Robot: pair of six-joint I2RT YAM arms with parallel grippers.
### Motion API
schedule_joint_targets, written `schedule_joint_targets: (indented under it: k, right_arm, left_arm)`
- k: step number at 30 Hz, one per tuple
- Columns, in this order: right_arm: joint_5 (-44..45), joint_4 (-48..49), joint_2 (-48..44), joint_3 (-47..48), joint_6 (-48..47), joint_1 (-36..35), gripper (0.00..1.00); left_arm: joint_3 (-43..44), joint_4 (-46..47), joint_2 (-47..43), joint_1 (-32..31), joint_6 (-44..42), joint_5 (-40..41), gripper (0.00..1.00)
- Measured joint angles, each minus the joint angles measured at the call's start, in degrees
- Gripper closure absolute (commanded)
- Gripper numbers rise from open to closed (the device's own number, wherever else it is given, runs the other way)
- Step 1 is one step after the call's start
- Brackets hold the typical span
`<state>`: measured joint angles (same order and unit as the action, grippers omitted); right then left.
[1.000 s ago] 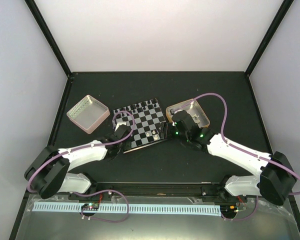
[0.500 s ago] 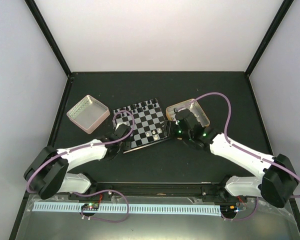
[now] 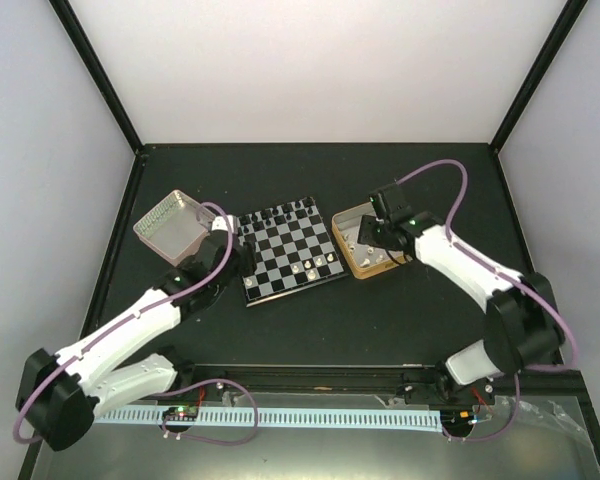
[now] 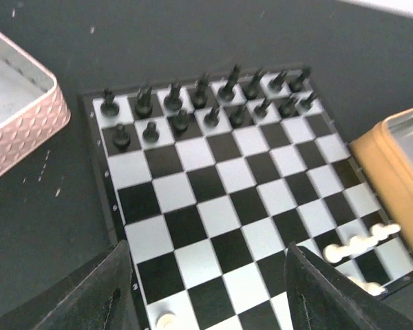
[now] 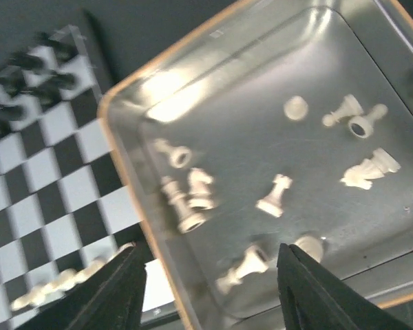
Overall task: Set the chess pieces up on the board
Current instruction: Place the chess piece on the chessboard, then pick up the chess piece from the storage box.
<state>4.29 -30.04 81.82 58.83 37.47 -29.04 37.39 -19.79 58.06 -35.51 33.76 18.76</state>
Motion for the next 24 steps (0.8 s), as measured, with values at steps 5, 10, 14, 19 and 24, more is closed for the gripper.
schedule_joint_targets:
  k: [5,10,14,19,24]
  right_arm:
    - [0.39,-4.28,11.98,7.23,-3.61,3.34,0.49]
    - [2.05,-6.78,21.81,15.74,-5.70,4.57,0.51]
    - [3.52,-7.61,26.27,18.21,-6.12,5.29,0.53]
    - [4.87,-8.85,28.98,18.58,-6.08,6.93,0.53]
    - [4.79,-8.85,31.17,19.96,-6.69,8.09,0.59]
  left_arm:
    - [1.33,1.11,-5.38,1.49,-3.13,-1.22,0.36]
    - [3.58,2.93,-8.46,2.80,-6.36,-1.68,0.34]
    - [3.65,3.82,-10.21,3.54,-8.09,-1.95,0.34]
    - [3.65,3.98,-10.38,4.09,-8.74,-2.71,0.34]
    - [3.65,3.98,-10.36,4.70,-8.94,-3.72,0.34]
